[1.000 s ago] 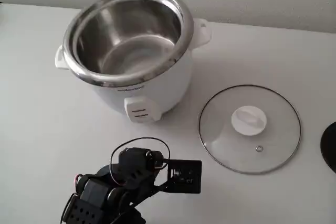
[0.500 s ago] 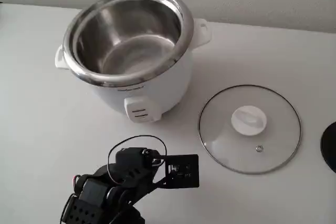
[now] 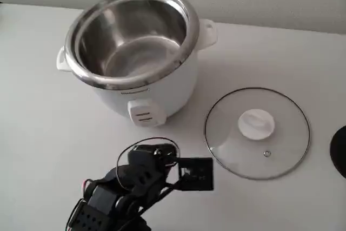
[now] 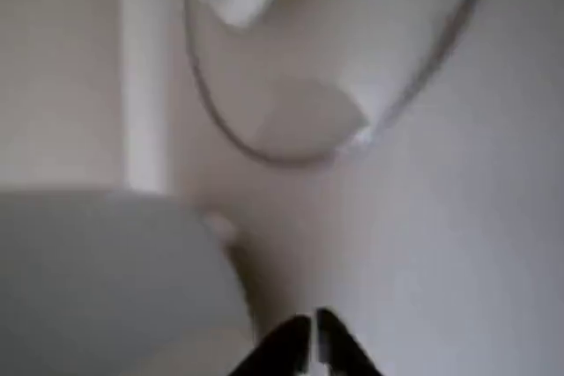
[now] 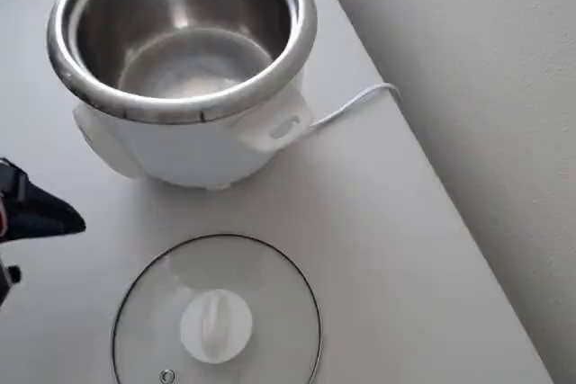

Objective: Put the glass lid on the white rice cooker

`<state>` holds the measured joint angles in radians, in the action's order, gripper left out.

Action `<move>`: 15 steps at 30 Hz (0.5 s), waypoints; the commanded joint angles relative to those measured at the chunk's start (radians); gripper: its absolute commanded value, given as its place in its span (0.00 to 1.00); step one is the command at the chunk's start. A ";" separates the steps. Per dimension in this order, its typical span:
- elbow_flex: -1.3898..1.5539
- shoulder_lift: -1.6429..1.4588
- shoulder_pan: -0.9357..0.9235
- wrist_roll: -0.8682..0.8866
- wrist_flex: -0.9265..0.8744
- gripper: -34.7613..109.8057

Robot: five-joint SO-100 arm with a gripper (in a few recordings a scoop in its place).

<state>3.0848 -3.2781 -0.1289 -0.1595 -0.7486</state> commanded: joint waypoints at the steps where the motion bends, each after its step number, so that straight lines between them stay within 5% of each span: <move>1: 0.000 -0.011 -0.112 0.028 0.137 0.24; 6: 0.003 0.058 -0.144 0.026 0.247 0.29; 12: -0.014 0.601 -0.143 0.000 0.830 0.35; 15: -0.120 0.854 -0.146 0.020 0.956 0.35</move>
<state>3.0925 -2.7489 -0.2562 -0.1488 -0.0460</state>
